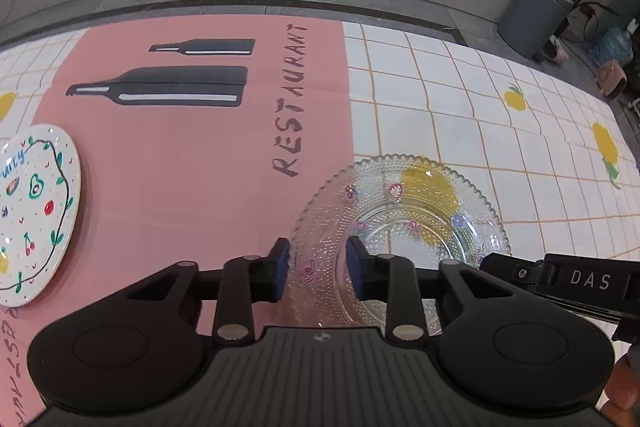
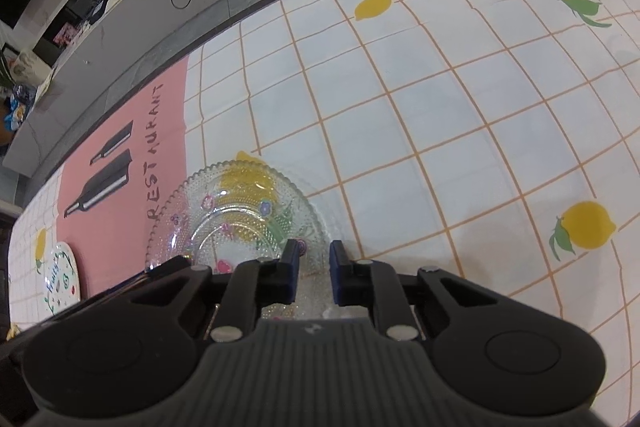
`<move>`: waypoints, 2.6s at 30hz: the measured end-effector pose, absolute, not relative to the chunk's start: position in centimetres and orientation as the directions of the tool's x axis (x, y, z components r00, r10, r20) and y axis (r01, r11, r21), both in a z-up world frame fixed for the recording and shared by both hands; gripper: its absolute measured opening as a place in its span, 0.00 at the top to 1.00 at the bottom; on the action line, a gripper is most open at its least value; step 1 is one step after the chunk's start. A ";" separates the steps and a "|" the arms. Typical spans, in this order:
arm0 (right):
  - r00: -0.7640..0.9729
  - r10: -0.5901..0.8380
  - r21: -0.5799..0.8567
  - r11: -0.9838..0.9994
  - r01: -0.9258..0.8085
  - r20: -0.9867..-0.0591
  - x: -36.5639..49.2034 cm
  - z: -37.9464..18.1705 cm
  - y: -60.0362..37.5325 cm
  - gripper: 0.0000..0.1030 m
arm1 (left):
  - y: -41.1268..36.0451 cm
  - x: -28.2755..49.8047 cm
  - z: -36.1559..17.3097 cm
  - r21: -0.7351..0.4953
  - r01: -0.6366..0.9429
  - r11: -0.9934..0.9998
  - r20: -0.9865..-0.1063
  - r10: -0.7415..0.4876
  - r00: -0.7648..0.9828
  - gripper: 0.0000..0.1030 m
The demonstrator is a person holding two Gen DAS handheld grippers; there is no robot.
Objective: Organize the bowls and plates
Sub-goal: 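Lift the larger glass plate with both grippers, then carry the glass plate with both grippers toward the bowl stack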
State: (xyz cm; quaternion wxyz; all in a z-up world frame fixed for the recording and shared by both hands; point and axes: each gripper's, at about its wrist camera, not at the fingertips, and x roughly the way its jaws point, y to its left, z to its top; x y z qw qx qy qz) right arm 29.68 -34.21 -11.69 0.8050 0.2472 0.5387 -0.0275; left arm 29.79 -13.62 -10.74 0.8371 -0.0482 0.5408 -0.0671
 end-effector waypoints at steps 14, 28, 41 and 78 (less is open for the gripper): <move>0.399 0.265 0.403 0.858 0.318 -0.878 27.8 -11.0 -34.6 0.91 | -12.0 27.5 -8.9 -0.197 -0.009 0.980 -0.900 -0.177 0.399 0.81; 0.431 0.355 0.510 0.795 0.328 -0.830 22.0 -9.4 -35.7 0.92 | -11.4 22.5 -4.9 -0.215 -0.041 0.976 -0.900 -0.182 0.396 0.81; 0.429 0.319 0.483 0.801 0.355 -0.845 13.4 -7.8 -37.6 0.91 | -13.6 14.7 -2.1 -0.251 0.043 0.967 -0.882 -0.247 0.401 0.81; 0.333 0.100 0.161 0.974 0.160 -0.938 10.4 -7.7 -33.0 0.90 | -10.8 6.5 -7.3 -0.375 -0.059 0.925 -0.830 -0.307 0.465 0.81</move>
